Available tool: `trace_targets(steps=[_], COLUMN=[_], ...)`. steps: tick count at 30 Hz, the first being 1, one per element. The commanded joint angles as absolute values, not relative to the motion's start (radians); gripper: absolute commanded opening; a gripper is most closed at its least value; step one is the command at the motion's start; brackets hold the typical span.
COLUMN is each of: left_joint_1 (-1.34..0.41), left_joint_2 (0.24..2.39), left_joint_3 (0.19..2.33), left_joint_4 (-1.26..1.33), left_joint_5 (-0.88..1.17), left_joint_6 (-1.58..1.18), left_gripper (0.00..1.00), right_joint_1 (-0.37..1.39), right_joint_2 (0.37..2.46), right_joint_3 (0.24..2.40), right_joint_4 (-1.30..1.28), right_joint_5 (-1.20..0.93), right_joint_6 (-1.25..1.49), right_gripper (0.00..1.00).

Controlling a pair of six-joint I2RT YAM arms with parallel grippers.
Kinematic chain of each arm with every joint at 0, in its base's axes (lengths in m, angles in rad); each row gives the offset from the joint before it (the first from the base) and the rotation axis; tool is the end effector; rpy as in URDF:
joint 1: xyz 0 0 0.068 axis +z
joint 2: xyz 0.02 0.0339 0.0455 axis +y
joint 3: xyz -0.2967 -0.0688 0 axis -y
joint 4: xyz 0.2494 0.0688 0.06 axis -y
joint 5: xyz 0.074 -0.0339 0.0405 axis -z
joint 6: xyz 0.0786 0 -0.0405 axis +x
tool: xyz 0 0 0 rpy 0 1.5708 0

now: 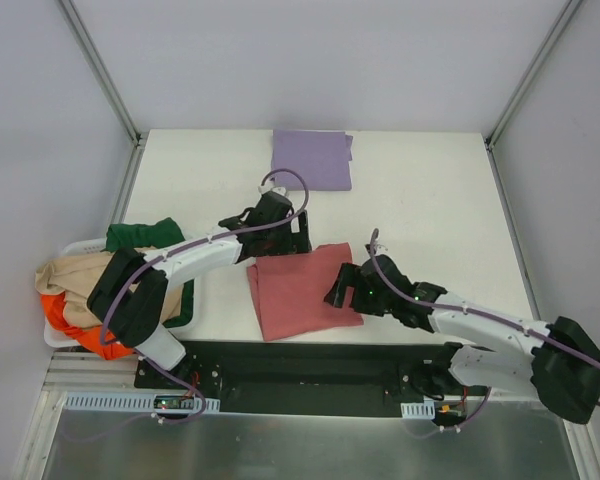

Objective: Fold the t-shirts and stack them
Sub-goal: Put the neatly folded tshirt into the corner of the board with both arms

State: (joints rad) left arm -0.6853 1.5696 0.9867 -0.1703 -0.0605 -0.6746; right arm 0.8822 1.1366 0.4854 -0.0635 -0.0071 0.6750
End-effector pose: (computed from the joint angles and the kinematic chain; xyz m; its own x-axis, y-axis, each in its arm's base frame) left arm 0.2911 -0.2318 0.2187 -0.7868 -0.1621 -0.5955 0.1359 0.8957 -0.4233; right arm 0.1554 0.1897 0.1792 -0.8098 -0.0006 -0.5867 -0.3452 0.8091 0.4756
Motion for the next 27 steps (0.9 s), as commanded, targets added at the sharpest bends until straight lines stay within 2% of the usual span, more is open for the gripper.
trace_targets(steps=[1, 5, 11, 14, 19, 23, 27], left_joint_1=[-0.684, -0.684, -0.686, -0.684, -0.683, -0.680, -0.675], left_joint_2=[1.513, 1.312, 1.131, 1.114, 1.198, 1.288, 1.357], left_joint_3=[1.026, 0.904, 0.721, 0.649, 0.640, 0.658, 0.687], left_joint_4=[-0.152, -0.201, -0.420, -0.417, -0.408, -0.358, -0.325], left_joint_5=[0.023, 0.006, -0.115, -0.120, -0.152, -0.134, -0.123], left_joint_6=[-0.561, -0.612, -0.733, -0.775, -0.828, -0.830, -0.815], left_gripper=[0.99, 0.99, 0.99, 0.98, 0.89, 0.74, 0.47], right_joint_1=[0.879, 0.862, 0.749, 0.718, 0.712, 0.709, 0.693], right_joint_2=[1.002, 0.951, 1.077, 1.198, 1.392, 1.472, 1.508], right_joint_3=[0.570, 0.609, 0.661, 0.725, 0.817, 0.836, 0.827], right_joint_4=[-0.239, -0.299, -0.273, -0.287, -0.319, -0.308, -0.292], right_joint_5=[0.308, 0.385, 0.131, 0.036, -0.023, -0.023, -0.028], right_joint_6=[0.646, 0.559, 0.356, 0.285, 0.259, 0.258, 0.267], right_gripper=[0.96, 0.96, 0.96, 0.96, 0.98, 0.99, 0.95])
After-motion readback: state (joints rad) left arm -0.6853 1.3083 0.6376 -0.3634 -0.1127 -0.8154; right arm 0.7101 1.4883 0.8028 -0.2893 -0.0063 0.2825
